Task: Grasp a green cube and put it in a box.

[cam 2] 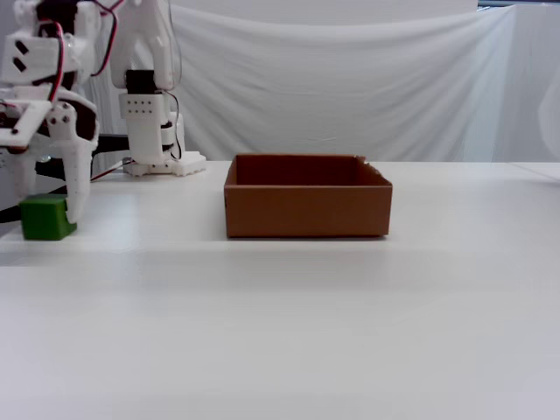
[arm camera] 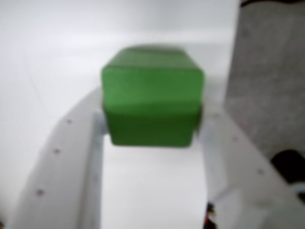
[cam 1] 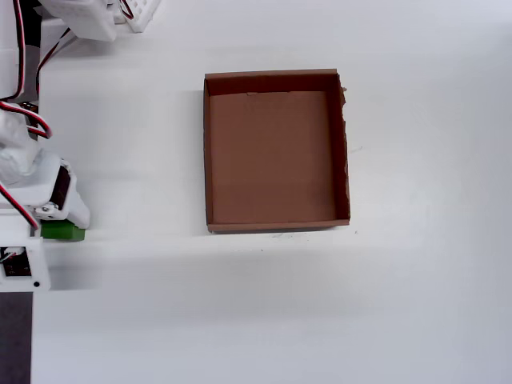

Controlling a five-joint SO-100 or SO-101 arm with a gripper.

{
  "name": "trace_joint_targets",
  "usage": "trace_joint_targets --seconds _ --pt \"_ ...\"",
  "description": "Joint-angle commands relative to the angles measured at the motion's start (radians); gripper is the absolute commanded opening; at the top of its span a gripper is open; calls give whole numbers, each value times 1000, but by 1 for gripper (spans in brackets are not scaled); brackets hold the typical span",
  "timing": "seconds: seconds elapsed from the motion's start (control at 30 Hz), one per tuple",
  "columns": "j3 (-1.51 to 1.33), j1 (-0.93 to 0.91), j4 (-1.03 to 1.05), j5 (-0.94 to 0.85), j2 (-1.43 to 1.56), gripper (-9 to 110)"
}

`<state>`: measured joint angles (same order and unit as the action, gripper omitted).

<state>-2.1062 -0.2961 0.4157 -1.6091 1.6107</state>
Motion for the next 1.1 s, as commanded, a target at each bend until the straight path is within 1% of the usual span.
trace_joint_targets --seconds 0.0,0.17,0.4,0.43,0.5,0.53,0.6,0.7,0.8,0.83,0.97,1.07 --pt "40 12 2 -14 8 15" --pt "52 31 51 28 38 14" --pt "64 129 190 161 216 13" --pt "114 199 316 224 285 13" --pt "160 253 397 270 311 13" --pt "245 373 554 334 327 13" --pt "299 460 655 385 334 13" --pt "373 580 755 449 331 13" --pt "437 692 787 512 293 13" --pt "474 761 787 548 247 14" --pt "529 857 785 592 132 14" --pt "571 919 736 606 9 14"
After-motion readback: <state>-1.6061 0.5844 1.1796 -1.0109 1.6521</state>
